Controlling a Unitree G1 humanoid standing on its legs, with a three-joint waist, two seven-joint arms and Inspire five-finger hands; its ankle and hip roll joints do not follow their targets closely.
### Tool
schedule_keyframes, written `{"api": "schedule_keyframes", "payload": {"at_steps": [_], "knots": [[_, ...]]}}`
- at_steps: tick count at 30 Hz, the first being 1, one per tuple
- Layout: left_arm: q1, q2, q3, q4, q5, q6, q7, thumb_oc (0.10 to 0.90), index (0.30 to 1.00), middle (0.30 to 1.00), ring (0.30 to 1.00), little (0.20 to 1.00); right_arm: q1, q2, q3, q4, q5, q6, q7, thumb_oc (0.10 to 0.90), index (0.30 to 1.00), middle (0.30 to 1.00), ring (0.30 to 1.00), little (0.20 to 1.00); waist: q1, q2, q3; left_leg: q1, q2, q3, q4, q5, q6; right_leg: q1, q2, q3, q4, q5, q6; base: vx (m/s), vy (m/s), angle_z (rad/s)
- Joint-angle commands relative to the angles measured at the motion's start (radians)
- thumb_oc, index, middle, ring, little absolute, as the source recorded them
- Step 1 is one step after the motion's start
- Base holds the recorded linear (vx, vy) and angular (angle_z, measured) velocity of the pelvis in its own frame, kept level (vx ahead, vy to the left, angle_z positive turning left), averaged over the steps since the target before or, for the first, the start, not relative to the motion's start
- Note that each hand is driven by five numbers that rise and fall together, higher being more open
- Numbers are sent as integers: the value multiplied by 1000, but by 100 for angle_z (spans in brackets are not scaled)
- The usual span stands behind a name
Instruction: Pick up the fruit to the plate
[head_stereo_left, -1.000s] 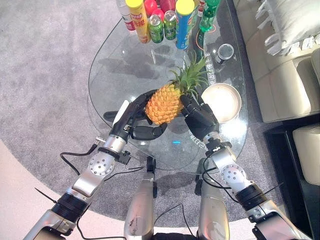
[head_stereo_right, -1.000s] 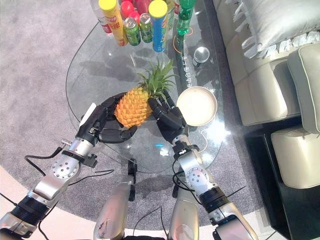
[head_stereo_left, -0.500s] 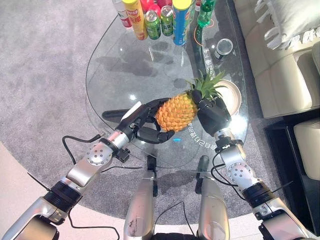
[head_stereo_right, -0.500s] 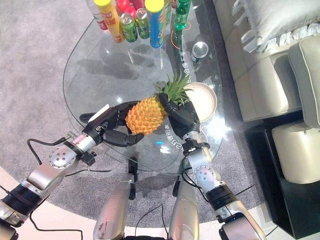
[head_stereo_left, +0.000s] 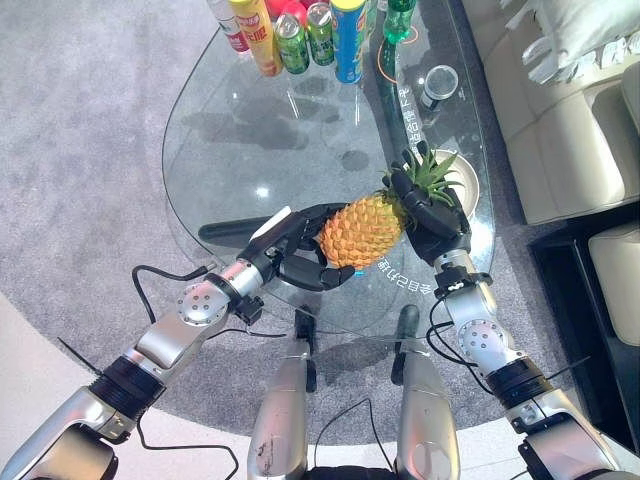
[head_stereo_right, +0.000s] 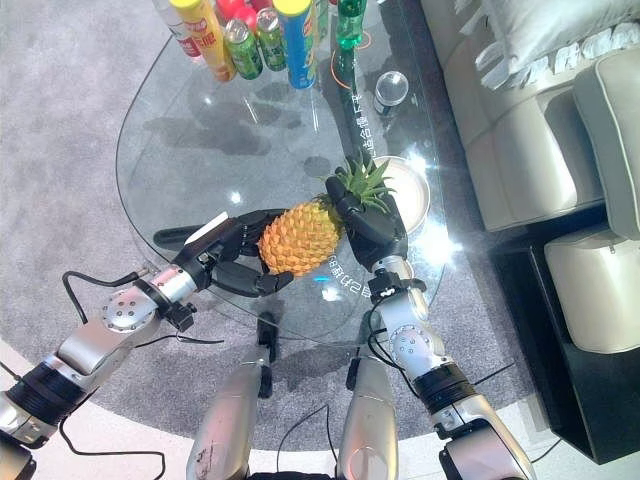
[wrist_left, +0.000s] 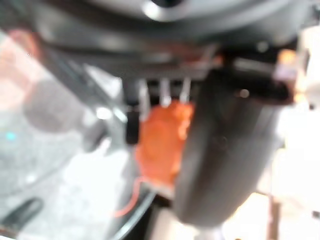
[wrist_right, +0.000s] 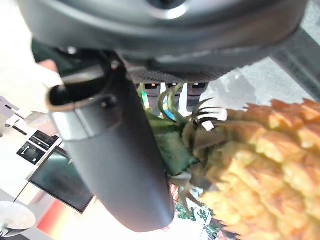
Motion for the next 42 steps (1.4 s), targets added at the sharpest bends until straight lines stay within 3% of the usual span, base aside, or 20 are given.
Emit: {"api": "schedule_keyframes", "payload": {"at_steps": [1, 2, 31, 32, 33, 34, 42], "knots": [[-45, 13, -54, -222, -18, -114, -116, 100, 300, 300, 300, 200, -168, -23, -43, -86, -5, -42, 36, 350, 514, 514, 514, 450, -12, 15, -26, -41, -149, 58, 141, -129, 65, 86, 115, -76, -99, -3, -52, 0, 0, 0], [-46, 12, -55, -220, -20, -117, -115, 100, 300, 300, 300, 200, -169, -23, -39, -87, -6, -38, 43, 100, 300, 300, 300, 200, -12, 15, -26, -42, -149, 57, 140, -128, 65, 85, 115, -76, -99, -3, -53, 0, 0, 0], [-15, -36, 12, -193, -30, -93, -44, 100, 300, 300, 300, 200, -122, 9, -22, -160, 40, -52, 114, 100, 300, 300, 300, 200, -6, 3, -26, -32, -152, 43, 93, -98, 68, 84, 132, -86, -117, 5, -52, -4, -4, 0], [-15, -37, 13, -190, -15, -94, -41, 196, 382, 382, 382, 296, -122, 9, -22, -160, 40, -54, 114, 100, 300, 300, 300, 200, -6, 3, -26, -31, -151, 43, 93, -98, 68, 85, 132, -87, -117, 6, -52, 0, 0, 0], [-16, -35, 14, -190, -8, -94, -40, 602, 731, 731, 731, 702, -123, 10, -23, -161, 38, -56, 113, 100, 300, 300, 300, 200, -6, 3, -26, -31, -151, 44, 93, -98, 67, 86, 132, -87, -117, 6, -52, 0, 0, 0], [-14, -33, 16, -191, -8, -90, -37, 800, 900, 900, 900, 900, -123, 9, -26, -163, 38, -56, 112, 100, 300, 300, 300, 200, -6, 3, -26, -30, -151, 43, 92, -98, 67, 87, 132, -88, -118, 6, -52, 0, 0, 0], [0, -37, 40, -187, -33, -72, -21, 800, 900, 900, 900, 900, -117, 5, -35, -185, 20, -68, 103, 100, 300, 300, 300, 200, -6, 1, -26, -17, -147, 48, 83, -95, 66, 99, 133, -90, -123, 6, -50, 0, 0, 0]]}}
